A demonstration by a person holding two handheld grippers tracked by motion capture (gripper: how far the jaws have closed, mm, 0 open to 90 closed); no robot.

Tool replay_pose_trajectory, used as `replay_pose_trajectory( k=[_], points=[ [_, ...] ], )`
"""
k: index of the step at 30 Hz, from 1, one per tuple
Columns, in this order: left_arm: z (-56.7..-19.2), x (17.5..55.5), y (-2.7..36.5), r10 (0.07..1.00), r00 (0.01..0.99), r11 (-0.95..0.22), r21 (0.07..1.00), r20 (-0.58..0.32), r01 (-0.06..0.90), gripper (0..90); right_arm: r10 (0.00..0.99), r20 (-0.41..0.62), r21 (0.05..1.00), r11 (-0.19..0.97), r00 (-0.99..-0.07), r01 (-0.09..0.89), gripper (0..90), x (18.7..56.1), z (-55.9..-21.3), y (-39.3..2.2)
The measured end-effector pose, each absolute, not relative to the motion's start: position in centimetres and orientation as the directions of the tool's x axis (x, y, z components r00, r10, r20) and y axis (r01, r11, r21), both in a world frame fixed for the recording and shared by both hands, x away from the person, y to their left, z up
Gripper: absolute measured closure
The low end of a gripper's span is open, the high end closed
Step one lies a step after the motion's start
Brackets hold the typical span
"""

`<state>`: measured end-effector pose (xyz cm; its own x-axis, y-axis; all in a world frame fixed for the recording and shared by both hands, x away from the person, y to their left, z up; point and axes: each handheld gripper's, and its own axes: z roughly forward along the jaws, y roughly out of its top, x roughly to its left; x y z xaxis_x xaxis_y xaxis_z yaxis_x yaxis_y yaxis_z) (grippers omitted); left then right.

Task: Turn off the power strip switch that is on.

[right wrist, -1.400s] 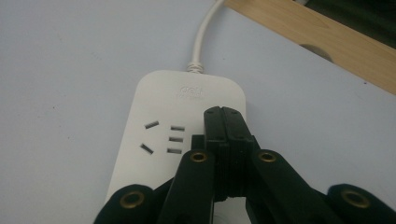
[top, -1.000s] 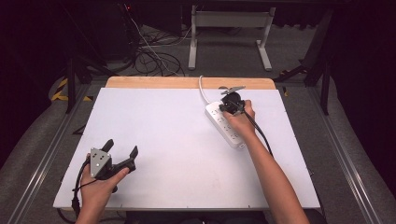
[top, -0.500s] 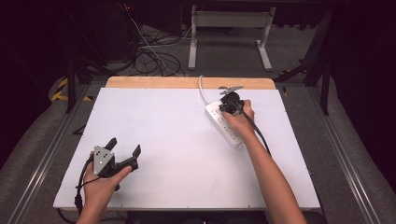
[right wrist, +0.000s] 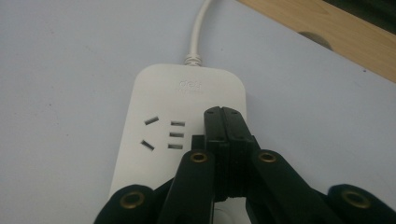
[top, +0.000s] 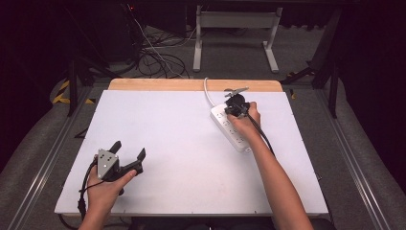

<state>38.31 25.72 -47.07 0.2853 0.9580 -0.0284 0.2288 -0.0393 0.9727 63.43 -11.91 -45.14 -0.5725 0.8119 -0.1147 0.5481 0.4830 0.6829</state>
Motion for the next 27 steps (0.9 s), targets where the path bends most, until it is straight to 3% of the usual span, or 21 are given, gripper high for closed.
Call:
replay_pose_trajectory(
  k=[27],
  points=[
    [-47.07,38.50,25.58,0.956,0.293,-0.046,0.972,-0.024,0.230,11.8,0.813,-0.119,0.673,0.488,-0.571,0.555,90.0,63.50,-44.99,-11.72]
  ],
)
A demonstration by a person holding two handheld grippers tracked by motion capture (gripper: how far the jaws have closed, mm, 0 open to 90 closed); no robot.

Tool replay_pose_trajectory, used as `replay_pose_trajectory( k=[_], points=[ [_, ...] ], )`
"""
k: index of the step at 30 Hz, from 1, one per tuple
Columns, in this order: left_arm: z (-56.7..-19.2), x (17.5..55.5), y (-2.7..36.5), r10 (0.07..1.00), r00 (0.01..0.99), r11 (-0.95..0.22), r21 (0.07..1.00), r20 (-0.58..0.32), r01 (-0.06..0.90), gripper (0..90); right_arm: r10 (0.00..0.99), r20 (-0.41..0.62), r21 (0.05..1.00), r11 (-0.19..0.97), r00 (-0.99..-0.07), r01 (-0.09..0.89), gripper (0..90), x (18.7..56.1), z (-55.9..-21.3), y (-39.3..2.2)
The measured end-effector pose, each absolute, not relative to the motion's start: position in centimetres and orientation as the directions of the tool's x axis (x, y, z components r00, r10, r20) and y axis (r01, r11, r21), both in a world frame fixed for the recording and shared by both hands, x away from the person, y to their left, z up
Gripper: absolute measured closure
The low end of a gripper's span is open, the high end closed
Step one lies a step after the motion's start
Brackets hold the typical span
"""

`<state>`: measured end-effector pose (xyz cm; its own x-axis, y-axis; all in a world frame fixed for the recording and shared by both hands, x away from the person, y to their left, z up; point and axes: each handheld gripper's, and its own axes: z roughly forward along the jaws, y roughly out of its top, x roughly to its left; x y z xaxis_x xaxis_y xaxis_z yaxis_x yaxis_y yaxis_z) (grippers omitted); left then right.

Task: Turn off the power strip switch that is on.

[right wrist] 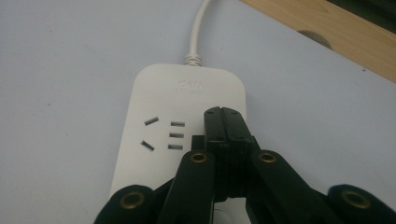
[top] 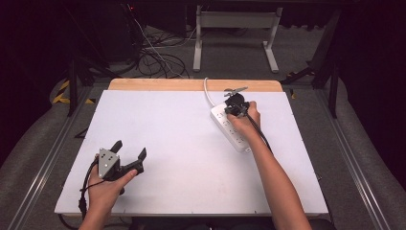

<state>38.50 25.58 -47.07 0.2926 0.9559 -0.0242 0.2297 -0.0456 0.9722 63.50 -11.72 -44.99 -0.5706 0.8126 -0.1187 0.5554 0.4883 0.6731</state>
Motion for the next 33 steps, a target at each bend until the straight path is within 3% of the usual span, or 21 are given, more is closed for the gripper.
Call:
replay_pose_trajectory(
  k=[11,33],
  points=[
    [-47.07,38.80,25.34,0.953,0.303,-0.048,0.972,-0.025,0.231,11.8,0.814,-0.161,0.643,0.516,-0.558,0.566,90.0,63.69,-44.71,-11.14],
    [-47.10,38.85,25.50,0.955,0.296,-0.040,0.972,-0.032,0.231,11.9,0.824,-0.148,0.646,0.499,-0.547,0.578,90.0,63.91,-44.54,-11.76]
  ],
)
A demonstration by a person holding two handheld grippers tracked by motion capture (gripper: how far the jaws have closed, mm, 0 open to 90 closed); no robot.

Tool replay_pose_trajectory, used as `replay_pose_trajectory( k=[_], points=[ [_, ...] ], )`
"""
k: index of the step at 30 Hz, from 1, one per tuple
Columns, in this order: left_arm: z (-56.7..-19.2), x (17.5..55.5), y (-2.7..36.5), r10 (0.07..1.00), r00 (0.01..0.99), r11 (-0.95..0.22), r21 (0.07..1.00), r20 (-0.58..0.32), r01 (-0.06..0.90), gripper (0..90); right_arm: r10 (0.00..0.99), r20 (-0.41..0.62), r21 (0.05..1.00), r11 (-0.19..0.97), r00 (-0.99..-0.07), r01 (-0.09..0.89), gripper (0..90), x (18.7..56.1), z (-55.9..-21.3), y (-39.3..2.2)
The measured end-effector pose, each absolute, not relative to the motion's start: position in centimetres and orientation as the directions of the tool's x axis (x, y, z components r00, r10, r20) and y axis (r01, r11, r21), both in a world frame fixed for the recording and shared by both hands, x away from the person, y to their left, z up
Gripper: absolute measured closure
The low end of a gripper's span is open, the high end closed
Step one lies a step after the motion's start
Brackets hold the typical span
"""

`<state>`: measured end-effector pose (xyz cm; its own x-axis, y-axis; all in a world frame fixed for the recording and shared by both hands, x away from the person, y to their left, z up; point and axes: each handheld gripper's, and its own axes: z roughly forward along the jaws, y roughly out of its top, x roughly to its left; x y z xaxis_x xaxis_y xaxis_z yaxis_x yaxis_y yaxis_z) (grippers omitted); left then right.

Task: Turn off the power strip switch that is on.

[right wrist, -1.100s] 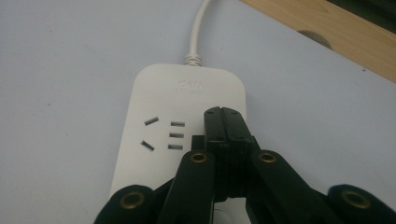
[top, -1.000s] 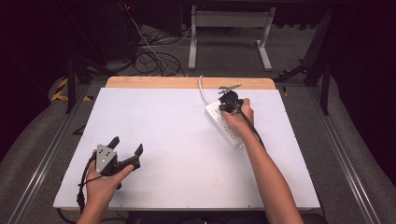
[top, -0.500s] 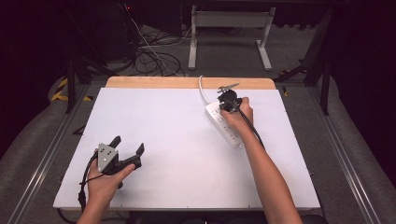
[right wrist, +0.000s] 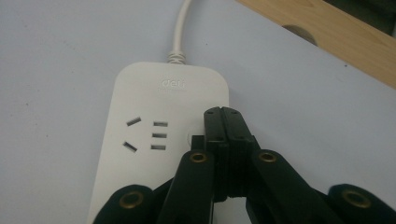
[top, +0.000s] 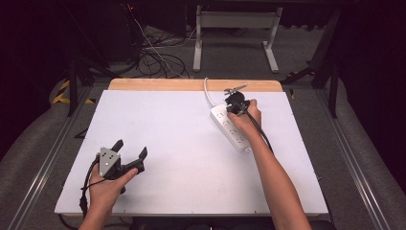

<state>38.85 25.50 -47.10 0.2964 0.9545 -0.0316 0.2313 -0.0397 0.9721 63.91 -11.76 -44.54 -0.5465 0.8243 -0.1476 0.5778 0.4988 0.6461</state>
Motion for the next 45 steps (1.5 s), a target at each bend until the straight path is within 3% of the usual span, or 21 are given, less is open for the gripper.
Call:
replay_pose_trajectory(
  k=[18,30,45],
  points=[
    [-47.1,38.9,25.6,0.957,0.288,-0.038,0.972,-0.032,0.234,12.0,0.819,-0.150,0.748,0.460,-0.554,0.478,90.0,61.8,-41.7,-14.2],
    [-47.1,39.0,25.3,0.955,0.294,-0.047,0.972,-0.023,0.231,12.0,0.802,-0.087,0.840,0.379,-0.591,0.390,90.0,56.1,-39.1,-18.5],
    [-47.1,39.2,25.2,0.956,0.294,-0.052,0.972,-0.019,0.229,12.0,0.816,-0.050,0.946,0.224,-0.575,0.236,90.0,49.0,-39.7,-22.8]
  ],
)
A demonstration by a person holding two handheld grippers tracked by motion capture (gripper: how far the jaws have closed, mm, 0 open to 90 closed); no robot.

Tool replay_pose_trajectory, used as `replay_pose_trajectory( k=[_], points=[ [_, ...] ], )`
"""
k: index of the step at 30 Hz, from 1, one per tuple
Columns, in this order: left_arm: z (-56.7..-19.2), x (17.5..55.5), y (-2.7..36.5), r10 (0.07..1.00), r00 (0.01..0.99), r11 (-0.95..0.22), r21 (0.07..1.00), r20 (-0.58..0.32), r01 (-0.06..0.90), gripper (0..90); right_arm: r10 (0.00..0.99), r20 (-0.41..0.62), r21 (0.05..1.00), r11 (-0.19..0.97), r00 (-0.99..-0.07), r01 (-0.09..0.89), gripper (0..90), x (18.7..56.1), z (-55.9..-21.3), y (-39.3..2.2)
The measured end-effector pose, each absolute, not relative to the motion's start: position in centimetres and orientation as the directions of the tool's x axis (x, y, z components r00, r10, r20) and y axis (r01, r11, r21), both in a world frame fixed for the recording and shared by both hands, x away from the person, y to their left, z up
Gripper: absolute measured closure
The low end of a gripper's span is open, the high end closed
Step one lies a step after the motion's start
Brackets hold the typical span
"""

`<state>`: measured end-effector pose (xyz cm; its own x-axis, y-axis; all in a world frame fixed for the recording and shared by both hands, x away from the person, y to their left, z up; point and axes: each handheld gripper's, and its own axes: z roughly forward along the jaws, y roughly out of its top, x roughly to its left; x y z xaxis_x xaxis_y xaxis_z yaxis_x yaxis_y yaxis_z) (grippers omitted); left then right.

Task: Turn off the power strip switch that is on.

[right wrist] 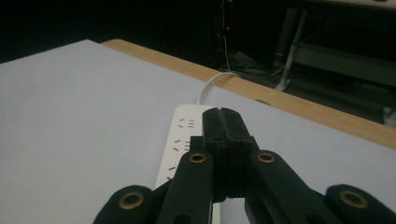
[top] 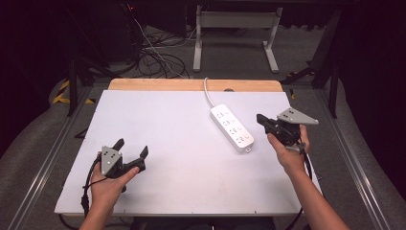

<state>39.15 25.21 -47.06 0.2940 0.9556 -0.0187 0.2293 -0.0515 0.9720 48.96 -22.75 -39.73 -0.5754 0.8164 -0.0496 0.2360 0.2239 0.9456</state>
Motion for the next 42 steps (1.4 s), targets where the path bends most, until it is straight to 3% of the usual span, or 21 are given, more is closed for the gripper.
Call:
replay_pose_trajectory(
  k=[11,28,39,41,42],
  points=[
    [-46.9,39.1,25.3,0.957,0.289,-0.044,0.974,-0.023,0.223,12.1,0.817,-0.056,0.988,0.128,-0.574,0.084,90.0,44.9,-39.9,-24.3],
    [-47.0,39.4,25.2,0.955,0.295,-0.039,0.973,-0.030,0.227,12.1,0.828,-0.068,0.990,0.125,-0.556,0.066,90.0,44.1,-40.7,-24.9],
    [-47.0,39.2,25.4,0.957,0.289,-0.039,0.973,-0.030,0.228,12.1,0.834,-0.069,0.988,0.133,-0.547,0.078,70.2,44.5,-41.0,-24.8],
    [-47.0,39.2,25.4,0.958,0.286,-0.036,0.973,-0.031,0.226,12.1,0.835,-0.074,0.988,0.137,-0.545,0.076,62.3,44.6,-41.0,-24.6],
    [-47.0,39.2,25.5,0.958,0.287,-0.036,0.973,-0.031,0.228,12.1,0.839,-0.074,0.989,0.132,-0.540,0.070,54.0,44.7,-41.1,-24.6]
  ],
)
